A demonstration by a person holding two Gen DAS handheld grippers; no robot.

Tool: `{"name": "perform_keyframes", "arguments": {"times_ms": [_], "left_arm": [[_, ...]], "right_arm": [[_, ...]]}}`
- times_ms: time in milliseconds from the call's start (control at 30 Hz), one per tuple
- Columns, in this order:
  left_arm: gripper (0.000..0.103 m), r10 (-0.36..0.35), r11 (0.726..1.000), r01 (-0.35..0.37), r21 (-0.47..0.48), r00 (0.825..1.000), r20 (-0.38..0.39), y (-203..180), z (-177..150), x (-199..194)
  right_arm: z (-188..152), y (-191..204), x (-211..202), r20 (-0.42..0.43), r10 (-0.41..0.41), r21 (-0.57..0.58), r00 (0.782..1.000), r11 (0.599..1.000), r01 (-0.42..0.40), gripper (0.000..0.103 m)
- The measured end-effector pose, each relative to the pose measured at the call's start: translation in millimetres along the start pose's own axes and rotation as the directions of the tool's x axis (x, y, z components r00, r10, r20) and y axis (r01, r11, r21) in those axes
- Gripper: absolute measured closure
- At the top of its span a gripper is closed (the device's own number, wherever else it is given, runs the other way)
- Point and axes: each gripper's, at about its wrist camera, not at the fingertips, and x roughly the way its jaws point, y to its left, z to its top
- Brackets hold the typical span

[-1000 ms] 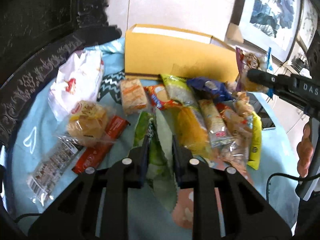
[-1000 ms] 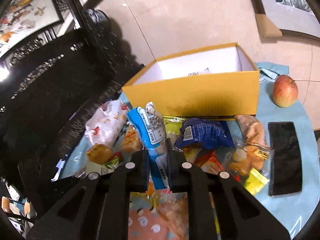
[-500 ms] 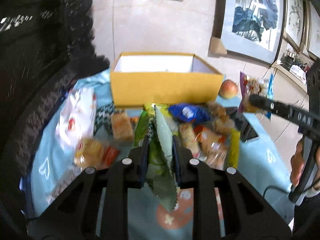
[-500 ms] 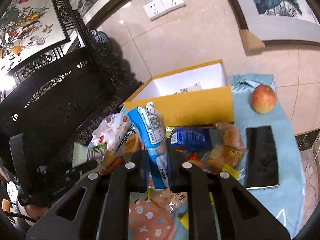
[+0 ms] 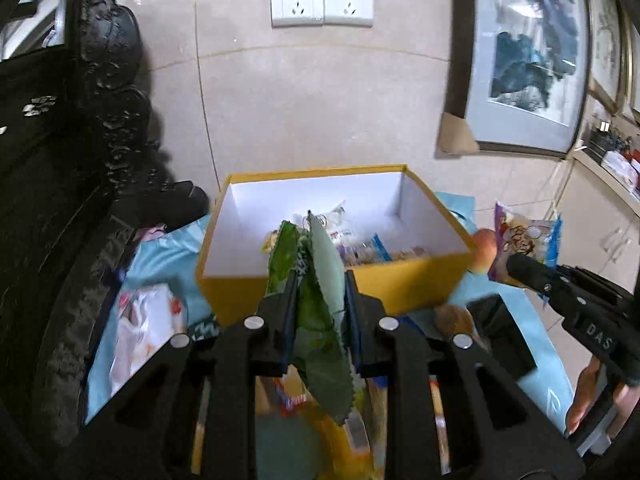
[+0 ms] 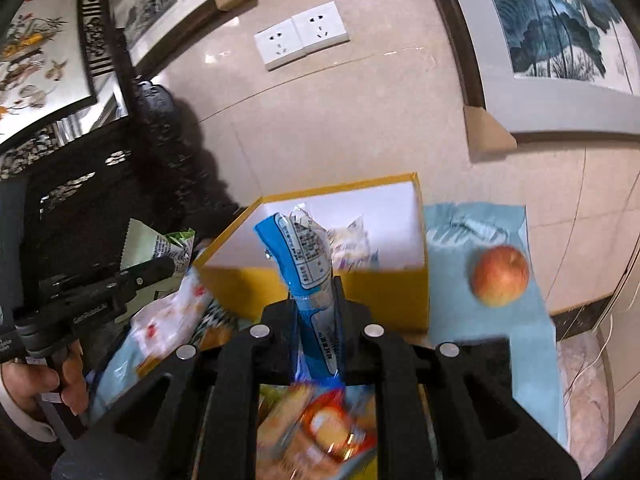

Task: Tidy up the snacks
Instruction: 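Lower both bags into the yellow box and open both grippers, then move the left gripper over the pile and grasp the yellow bread bag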

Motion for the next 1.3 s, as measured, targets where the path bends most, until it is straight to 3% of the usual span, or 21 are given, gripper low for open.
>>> {"name": "perform_keyframes", "arguments": {"times_ms": [233, 300, 333, 367, 433, 500, 567, 767, 1000, 1133, 1300], "left_arm": [[0.080, 0.003, 0.998, -0.005, -0.065, 1.000, -0.029, 11.5, 37.2, 88.6], [0.056, -0.017, 0.994, 0.014, -0.109, 0.999, -0.027, 15.1, 43.1, 104.1], [0.022, -0.014, 0.989, 0.012, -0.150, 1.000, -0.018, 18.0, 42.8, 108.9], [0.012, 0.000, 0.984, 0.000, -0.177, 1.000, -0.001, 19.9, 40.1, 108.5], [0.012, -0.013, 0.983, 0.018, -0.185, 1.000, 0.027, 20.3, 33.3, 104.5], [0.012, -0.028, 0.988, 0.033, -0.148, 0.999, 0.031, 18.5, 24.2, 98.4], [0.012, -0.028, 0.988, 0.036, -0.150, 0.998, 0.056, 21.9, 14.2, 86.4], [0.012, -0.120, 0.975, 0.108, -0.195, 0.992, -0.050, 32.6, -13.5, 43.0], [0.004, -0.006, 0.988, -0.003, -0.155, 0.998, -0.058, 48.4, -64.2, -33.6], [0.004, 0.047, 0.989, -0.060, -0.134, 0.994, -0.100, 64.8, -103.3, -58.4], [0.004, 0.056, 0.979, -0.088, -0.184, 0.984, -0.170, 85.2, -146.7, -64.7]], "right_arm": [[27.4, -17.2, 88.7, -0.039, -0.096, -0.014, 0.995, 0.995, 0.096, 0.088], [28.0, -23.5, 109.7, -0.052, -0.124, 0.008, 0.991, 0.992, 0.124, 0.082], [27.1, -26.0, 115.2, -0.054, -0.128, 0.018, 0.990, 0.991, 0.129, 0.074], [24.6, -29.4, 116.1, -0.047, -0.133, 0.037, 0.990, 0.990, 0.134, 0.055], [18.7, -32.9, 98.8, 0.046, -0.149, 0.079, 0.988, 0.986, 0.145, 0.032], [14.2, -32.9, 77.7, 0.107, -0.168, 0.080, 0.980, 0.984, 0.160, 0.024], [9.4, -33.1, 62.1, 0.121, -0.180, 0.094, 0.976, 0.981, 0.170, 0.007], [-13.4, -35.8, 9.8, 0.090, -0.152, 0.190, 0.984, 0.973, 0.133, 0.004], [-54.6, -14.7, -42.3, 0.064, -0.169, 0.115, 0.984, 0.980, 0.161, 0.001], [-84.3, -1.0, -63.7, 0.055, -0.149, 0.091, 0.987, 0.985, 0.144, 0.001], [-110.7, 11.0, -70.6, 0.003, -0.106, 0.079, 0.994, 0.991, 0.106, 0.001]]}}
